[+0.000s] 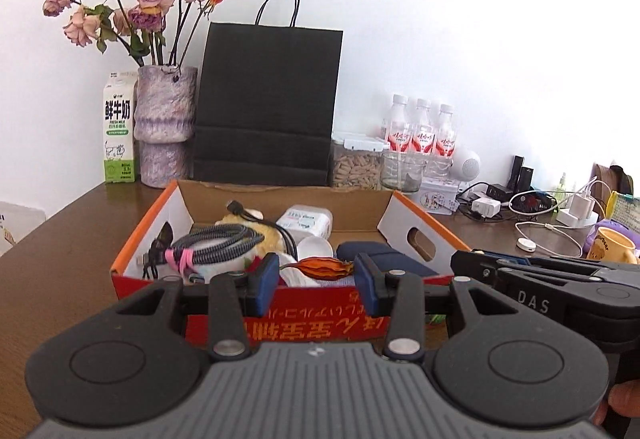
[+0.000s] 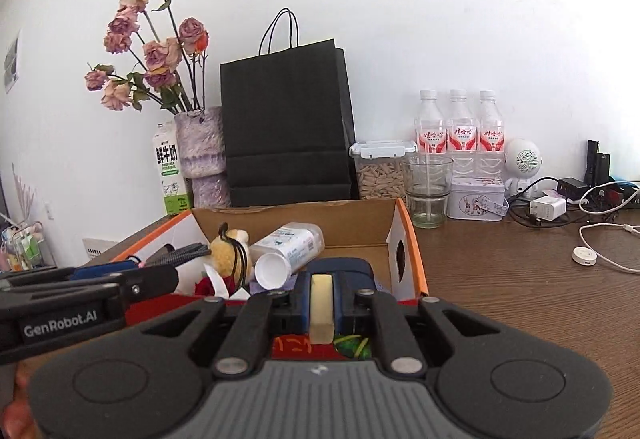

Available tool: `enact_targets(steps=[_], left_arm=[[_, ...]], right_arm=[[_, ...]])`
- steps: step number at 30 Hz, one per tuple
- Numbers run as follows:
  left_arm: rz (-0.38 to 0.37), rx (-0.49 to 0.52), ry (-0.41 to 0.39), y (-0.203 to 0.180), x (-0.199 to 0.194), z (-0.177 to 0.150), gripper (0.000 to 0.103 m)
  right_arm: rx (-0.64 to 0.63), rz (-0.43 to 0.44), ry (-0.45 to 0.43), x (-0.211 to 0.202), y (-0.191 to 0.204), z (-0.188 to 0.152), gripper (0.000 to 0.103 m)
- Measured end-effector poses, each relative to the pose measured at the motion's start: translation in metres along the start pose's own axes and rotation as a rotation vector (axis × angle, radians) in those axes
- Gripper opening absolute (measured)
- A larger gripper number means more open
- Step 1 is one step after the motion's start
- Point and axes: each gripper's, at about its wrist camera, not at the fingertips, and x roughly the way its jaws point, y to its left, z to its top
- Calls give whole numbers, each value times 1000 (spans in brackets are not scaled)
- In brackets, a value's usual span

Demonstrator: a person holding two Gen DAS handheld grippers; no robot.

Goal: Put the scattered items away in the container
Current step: 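Carry the beige block and orange bud with both tools over the box, then open both tools to drop the block and bud into the box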

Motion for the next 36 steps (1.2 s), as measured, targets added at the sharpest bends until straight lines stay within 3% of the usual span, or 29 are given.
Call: enact_targets(steps=[6,11,21,28,29,30,31,32,33,34,36], left_arm=[[48,34,-64,9,13,29,42],[77,44,-71,22,25,37,42],[136,100,-48,43,67,22,42],[156,131,-60,46,76,16,43],[160,132,-66,46,75,15,45],[165,131,-76,45,73,14,59],[175,128,-97,46,71,13,84],[195,121,-126,47,66,12,89],[236,118,-168,47,60,10,101],[261,118,-200,49,55,10,103],[282,103,-220,52,50,11,103]], right_arm=[[-2,-1,-39,20,19,21,10],[-4,-7,-54,42,33,29,10],[-24,-30,-47,91,39,14,10],[-12,-21,-45,97,33,11,12],[-13,-21,-46,96,33,10,14],[-18,-28,-50,95,34,9,20],[-24,-40,-54,93,34,8,45],[-24,-68,-68,91,34,6,69],[-24,-105,-86,88,33,4,79],[-27,-128,-102,85,32,3,92],[-18,-123,-120,80,28,2,98]])
